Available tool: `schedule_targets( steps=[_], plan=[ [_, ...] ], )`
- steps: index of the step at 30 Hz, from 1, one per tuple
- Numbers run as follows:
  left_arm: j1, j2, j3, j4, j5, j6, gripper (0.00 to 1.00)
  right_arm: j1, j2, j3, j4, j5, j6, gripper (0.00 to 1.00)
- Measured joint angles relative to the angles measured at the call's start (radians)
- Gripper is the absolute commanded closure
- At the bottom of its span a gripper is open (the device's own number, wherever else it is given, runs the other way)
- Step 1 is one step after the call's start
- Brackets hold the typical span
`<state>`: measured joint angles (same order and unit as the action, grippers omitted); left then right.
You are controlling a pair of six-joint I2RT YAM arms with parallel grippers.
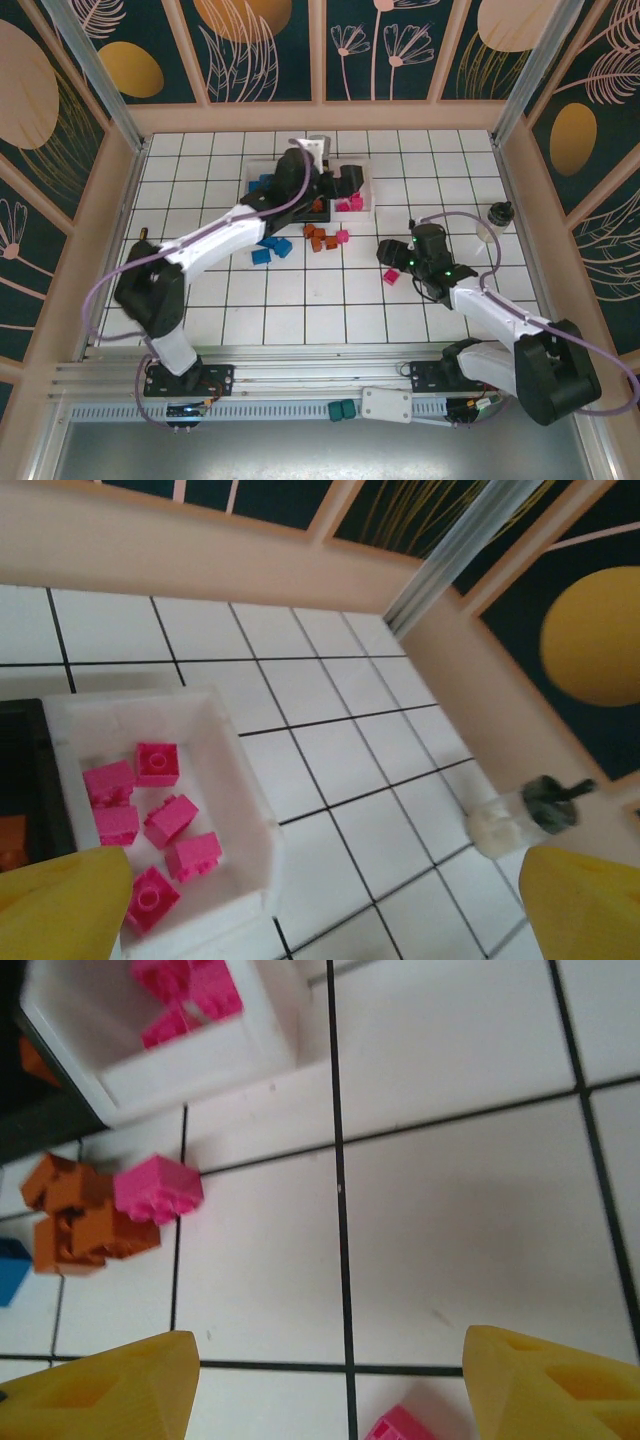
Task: Sort the legos into containers by color
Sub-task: Pick up the lego from the center of the table.
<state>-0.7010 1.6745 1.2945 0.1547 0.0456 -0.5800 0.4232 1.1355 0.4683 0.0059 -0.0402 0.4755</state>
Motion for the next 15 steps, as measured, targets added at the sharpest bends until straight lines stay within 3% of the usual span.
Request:
schedule_targets(
  steps=[9, 15],
  plan=[
    [0.0, -0.312, -0.481, 0.085, -0.063, -0.039, 0.01, 0.098, 0.125, 0.0, -0.043, 0.093, 0.012, 0.3],
    [-0.001, -0.415, -0.666, 0.061, -0.135, -0.059, 0.01, 0.15, 0.177, 0.001, -0.063, 0.145, 0.027, 0.37]
  ],
)
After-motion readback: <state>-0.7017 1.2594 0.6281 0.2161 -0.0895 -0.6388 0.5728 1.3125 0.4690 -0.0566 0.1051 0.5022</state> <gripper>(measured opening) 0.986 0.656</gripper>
